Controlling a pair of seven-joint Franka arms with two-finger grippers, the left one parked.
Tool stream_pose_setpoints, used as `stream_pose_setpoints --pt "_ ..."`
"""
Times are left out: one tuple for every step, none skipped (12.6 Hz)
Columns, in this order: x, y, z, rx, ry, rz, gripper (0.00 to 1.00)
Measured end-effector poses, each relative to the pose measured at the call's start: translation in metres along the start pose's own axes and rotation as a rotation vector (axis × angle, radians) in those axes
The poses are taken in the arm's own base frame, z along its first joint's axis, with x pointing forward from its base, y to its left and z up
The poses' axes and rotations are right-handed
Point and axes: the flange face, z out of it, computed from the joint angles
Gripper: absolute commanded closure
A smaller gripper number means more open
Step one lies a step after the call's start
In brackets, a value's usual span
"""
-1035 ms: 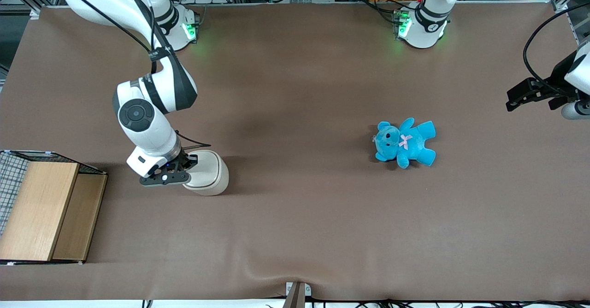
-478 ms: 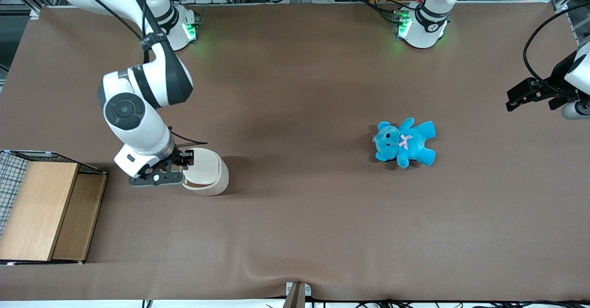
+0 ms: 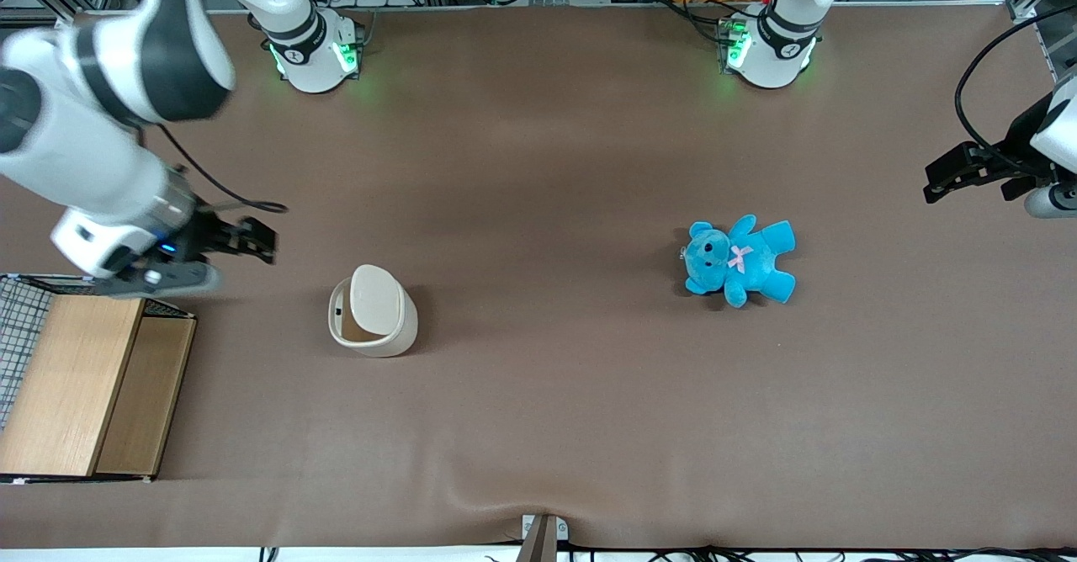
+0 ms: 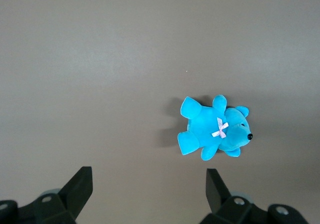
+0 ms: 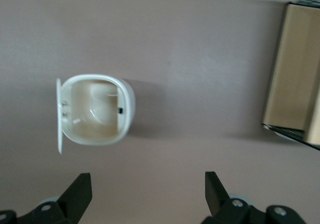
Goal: Open trash can with right arm
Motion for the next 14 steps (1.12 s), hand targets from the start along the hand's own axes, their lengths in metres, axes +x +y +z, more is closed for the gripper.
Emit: stream_pose_setpoints --pt "-0.008 0.009 -0.013 -0.001 -0.007 0.011 0.0" --pt "-0.018 0.015 -0.026 -0.002 -0.018 0.019 0.0" --pt "-0.028 0.019 -0.039 -0.002 -0.025 0.026 0.0" --pt "-0.038 0.023 -0.054 -0.003 -0.027 0.033 0.0" --pt "-0.049 0.028 -0.068 -0.003 -0.028 0.042 0.0" --pt "-0.06 0.034 -0.082 -0.003 -0.024 0.053 0.0" --pt "-0.069 0.044 -0.093 -0.002 -0.024 0.059 0.0" --pt "-0.077 0.054 -0.102 0.0 -0.02 0.045 0.0" --pt "-0.082 0.064 -0.107 0.003 -0.015 0.033 0.0" --pt "-0.084 0.072 -0.108 0.004 -0.015 0.031 0.0" --pt "-0.085 0.076 -0.106 0.005 -0.018 0.03 0.0" --pt "-0.085 0.076 -0.104 0.006 -0.023 0.029 0.0" --pt "-0.085 0.076 -0.102 0.006 -0.027 0.028 0.0" --pt "-0.085 0.075 -0.101 0.007 -0.03 0.026 0.0"
